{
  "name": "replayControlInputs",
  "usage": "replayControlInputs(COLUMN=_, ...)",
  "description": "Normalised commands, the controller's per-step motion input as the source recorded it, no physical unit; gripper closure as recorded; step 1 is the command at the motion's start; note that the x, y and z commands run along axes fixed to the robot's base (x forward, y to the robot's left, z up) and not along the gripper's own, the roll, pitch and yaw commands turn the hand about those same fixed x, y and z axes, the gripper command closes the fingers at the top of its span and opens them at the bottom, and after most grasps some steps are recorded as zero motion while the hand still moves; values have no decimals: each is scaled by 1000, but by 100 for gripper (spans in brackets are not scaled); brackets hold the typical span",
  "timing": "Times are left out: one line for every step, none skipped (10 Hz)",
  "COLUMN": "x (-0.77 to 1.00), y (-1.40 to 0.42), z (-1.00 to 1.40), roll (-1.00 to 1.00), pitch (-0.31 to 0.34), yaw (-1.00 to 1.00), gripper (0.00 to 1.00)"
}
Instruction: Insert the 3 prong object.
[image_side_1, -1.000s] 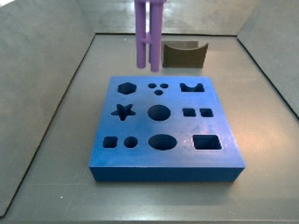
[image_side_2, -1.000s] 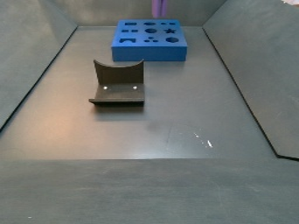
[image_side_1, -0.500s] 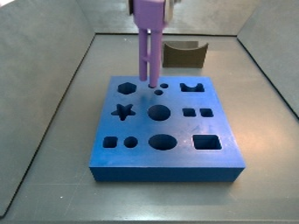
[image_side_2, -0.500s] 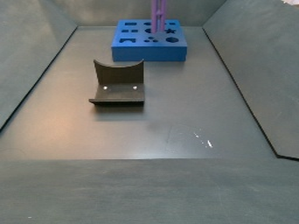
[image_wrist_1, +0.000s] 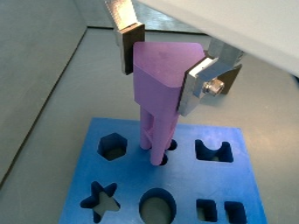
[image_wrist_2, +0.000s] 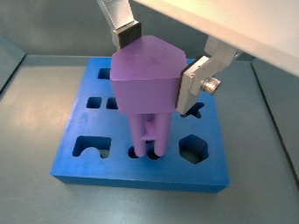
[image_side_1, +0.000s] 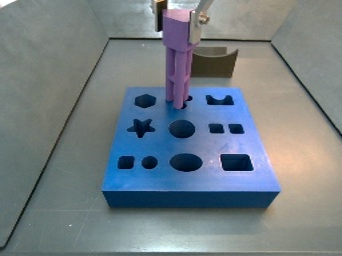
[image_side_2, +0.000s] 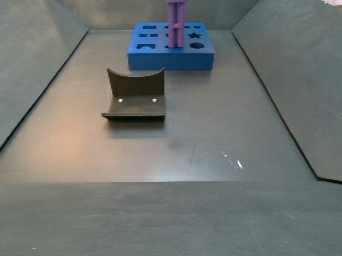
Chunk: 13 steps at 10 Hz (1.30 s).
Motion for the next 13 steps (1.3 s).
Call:
replayControlInputs(x=129, y=106, z=-189, roll=-11, pitch=13, yaw=-394, gripper=100)
replayControlInputs(x=117, y=14, z=-280, roll=-96, pitch=0, yaw=-343, gripper=100)
replayControlInputs(x=137, y=0, z=-314, roll=-96, pitch=0, yaw=-320, gripper=100)
replayControlInputs(x=69, y=0, z=-383, roll=-90, pitch=0, yaw=-283, gripper=100)
replayControlInputs(x=63, y=0, z=-451, roll=-94, pitch=-4, yaw=-274, gripper=100)
replayControlInputs(x=111, y=0, z=-449, roll=-81, pitch=0, yaw=-263, gripper=100)
replayControlInputs(x=54, y=0, z=-454, roll=-49, pitch=0, yaw=-234, gripper=100)
replayControlInputs(x=46, y=26, z=-526, roll=-61, pitch=-16, yaw=-209, gripper=100)
replayControlInputs(x=43, y=0, z=-600, roll=-21, pitch=-49, yaw=-100, gripper=100)
replayControlInputs(x=31, y=0, z=-631, roll=0, pitch=-69, yaw=0, gripper=100)
replayControlInputs(x=6, y=0, z=-674, roll=9, pitch=-84, yaw=0, gripper=100)
replayControlInputs(x=11, y=0, z=-671, roll=49, pitch=-100, yaw=163, gripper=100)
replayControlInputs(x=0, y=0, z=-626, roll=46, pitch=-110, yaw=257, gripper=100)
